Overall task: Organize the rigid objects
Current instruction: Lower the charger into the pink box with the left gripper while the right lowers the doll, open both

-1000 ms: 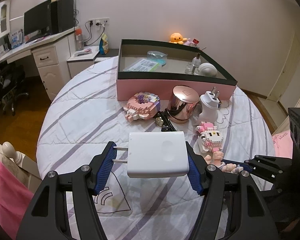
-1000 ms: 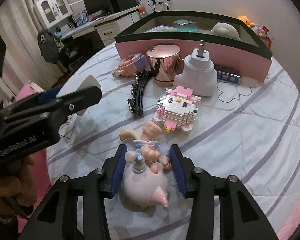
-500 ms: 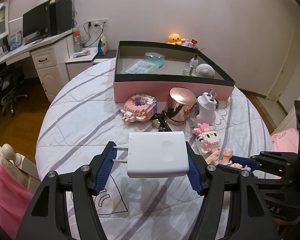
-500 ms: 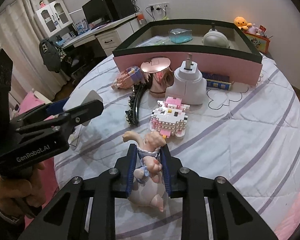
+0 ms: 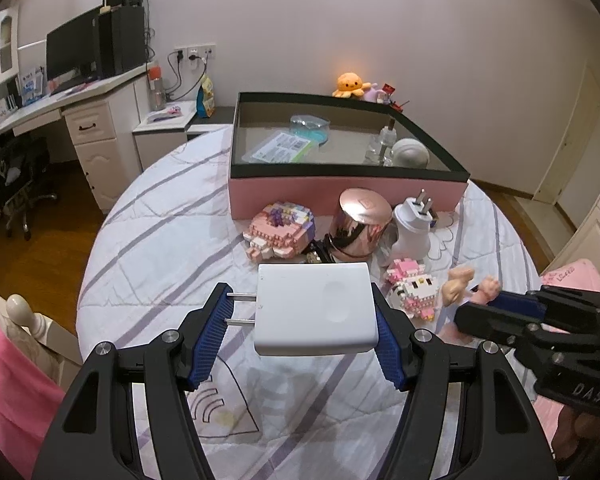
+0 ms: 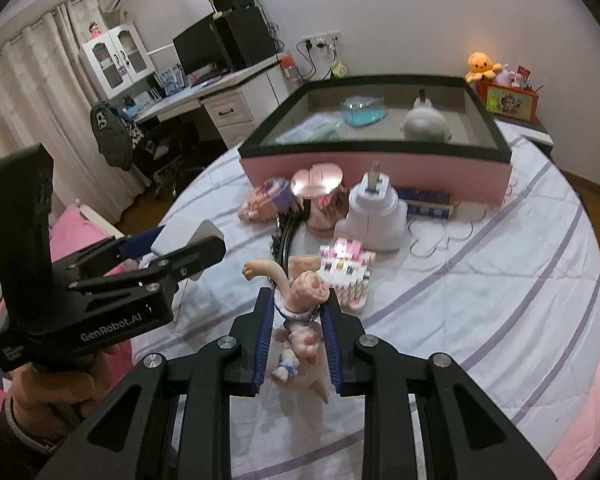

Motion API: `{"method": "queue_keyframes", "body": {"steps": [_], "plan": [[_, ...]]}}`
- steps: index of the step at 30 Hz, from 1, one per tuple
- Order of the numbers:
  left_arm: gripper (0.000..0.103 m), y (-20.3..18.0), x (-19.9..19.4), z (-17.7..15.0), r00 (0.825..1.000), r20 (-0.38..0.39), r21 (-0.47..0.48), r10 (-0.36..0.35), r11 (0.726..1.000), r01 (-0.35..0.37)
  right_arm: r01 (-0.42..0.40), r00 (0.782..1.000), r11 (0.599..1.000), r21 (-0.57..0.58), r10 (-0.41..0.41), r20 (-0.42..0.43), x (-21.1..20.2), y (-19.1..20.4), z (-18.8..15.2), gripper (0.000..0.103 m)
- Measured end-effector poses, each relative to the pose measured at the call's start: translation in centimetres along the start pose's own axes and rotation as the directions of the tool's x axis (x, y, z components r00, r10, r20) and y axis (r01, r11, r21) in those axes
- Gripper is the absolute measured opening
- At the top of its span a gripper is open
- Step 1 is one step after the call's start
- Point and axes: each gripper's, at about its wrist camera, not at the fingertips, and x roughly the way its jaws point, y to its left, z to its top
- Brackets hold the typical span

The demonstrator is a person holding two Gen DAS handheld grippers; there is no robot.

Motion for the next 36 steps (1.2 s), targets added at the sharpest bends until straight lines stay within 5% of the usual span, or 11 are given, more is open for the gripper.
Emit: {"method": "queue_keyframes", "body": {"steps": [12,22,36], "plan": [[0.066,-0.3,-0.5,3.3,0.998,0.068,0.029,0.005,1.0,-0.007,0.017,0.995,0.999,-0.033,-0.013,0.102,-2.1,-0.1,3.5,0.024],[0.066,-0.1,0.6,10.7,0.985,0.171,0.048,0.017,0.999,-0.025,0.096,0.972,0.994,-0.056,-0.081,0.221,-3.2,-2.9,11.3,0.024],[0.067,-0.9,10.1,18.8,0.994,0.11,0.062,0.0,0.998,-0.007,0.152,0.974,0.988,0.024,-0.154,0.164,3.8,-9.7,18.5,0.024]]}}
